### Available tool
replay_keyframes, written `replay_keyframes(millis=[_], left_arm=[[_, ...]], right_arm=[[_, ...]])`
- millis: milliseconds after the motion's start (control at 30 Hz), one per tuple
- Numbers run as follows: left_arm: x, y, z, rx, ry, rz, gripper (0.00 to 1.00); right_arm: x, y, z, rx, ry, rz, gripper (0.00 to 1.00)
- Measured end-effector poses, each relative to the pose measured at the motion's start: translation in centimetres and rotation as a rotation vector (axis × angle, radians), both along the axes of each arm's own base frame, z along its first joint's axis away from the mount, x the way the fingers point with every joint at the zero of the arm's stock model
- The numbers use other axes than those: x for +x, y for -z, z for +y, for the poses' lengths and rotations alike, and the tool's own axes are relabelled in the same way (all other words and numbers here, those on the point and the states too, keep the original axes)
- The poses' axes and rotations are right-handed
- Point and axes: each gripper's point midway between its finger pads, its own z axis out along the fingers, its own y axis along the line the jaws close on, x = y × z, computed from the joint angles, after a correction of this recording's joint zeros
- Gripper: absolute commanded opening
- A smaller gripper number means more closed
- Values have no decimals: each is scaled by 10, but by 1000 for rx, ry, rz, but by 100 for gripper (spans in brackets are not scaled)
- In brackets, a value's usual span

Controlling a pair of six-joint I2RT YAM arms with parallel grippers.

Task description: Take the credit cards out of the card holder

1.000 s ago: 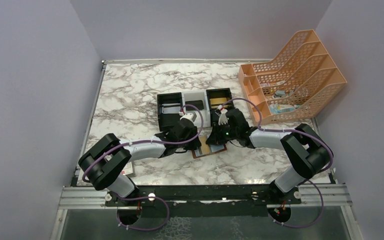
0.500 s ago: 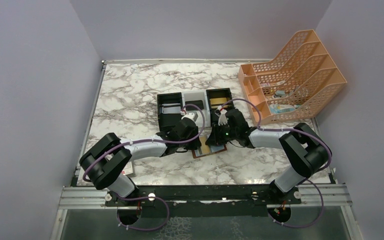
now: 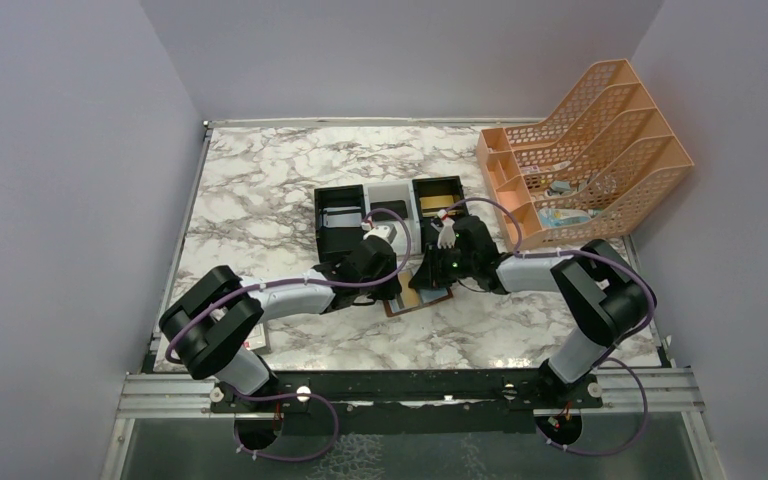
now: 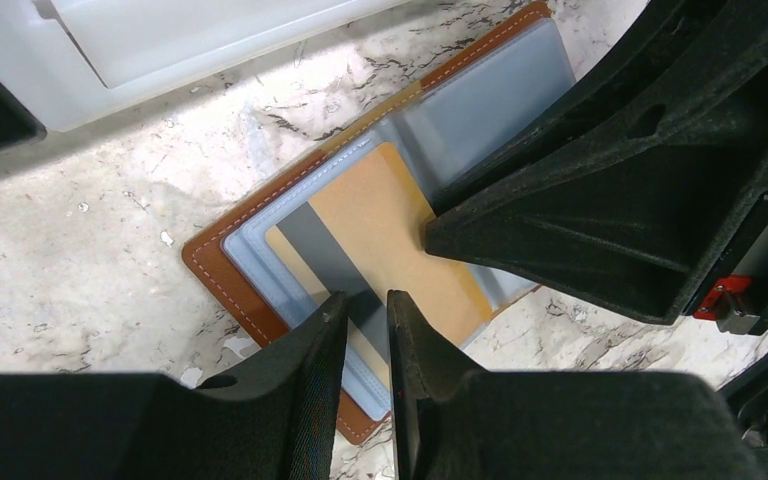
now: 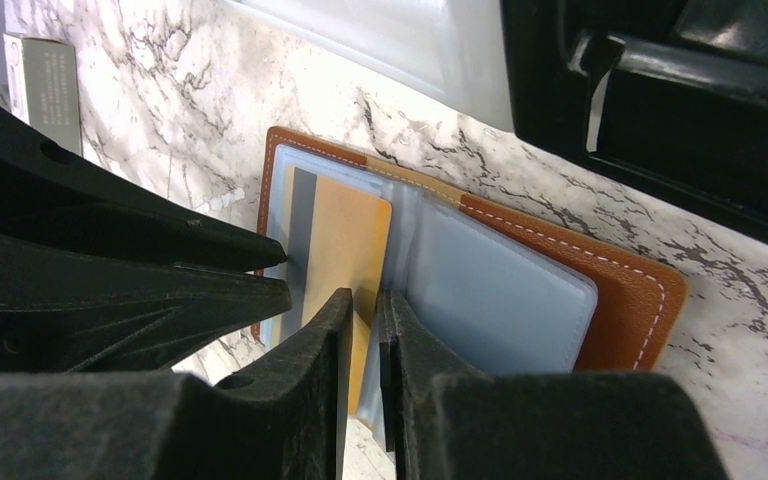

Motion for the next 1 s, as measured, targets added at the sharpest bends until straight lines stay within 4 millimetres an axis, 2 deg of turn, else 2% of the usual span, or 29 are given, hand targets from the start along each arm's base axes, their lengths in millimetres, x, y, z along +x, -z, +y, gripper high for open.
replay_keyframes(millis=[233, 367, 600, 800, 1000], left_arm=[[1, 1, 0, 17, 2, 1, 23], [1, 1, 1, 22, -3, 1, 29], [-3, -3, 7, 38, -8, -2, 36], [-3, -5, 9, 40, -12, -5, 34], [-2, -2, 7, 39, -11, -5, 27]], right_arm=[[2, 1, 2, 11, -7, 8, 11], [2, 2, 2, 10, -9, 7, 5], [2, 2, 2, 10, -9, 7, 5], [2, 2, 2, 11, -10, 8, 6], [2, 2, 2, 12, -11, 8, 11]])
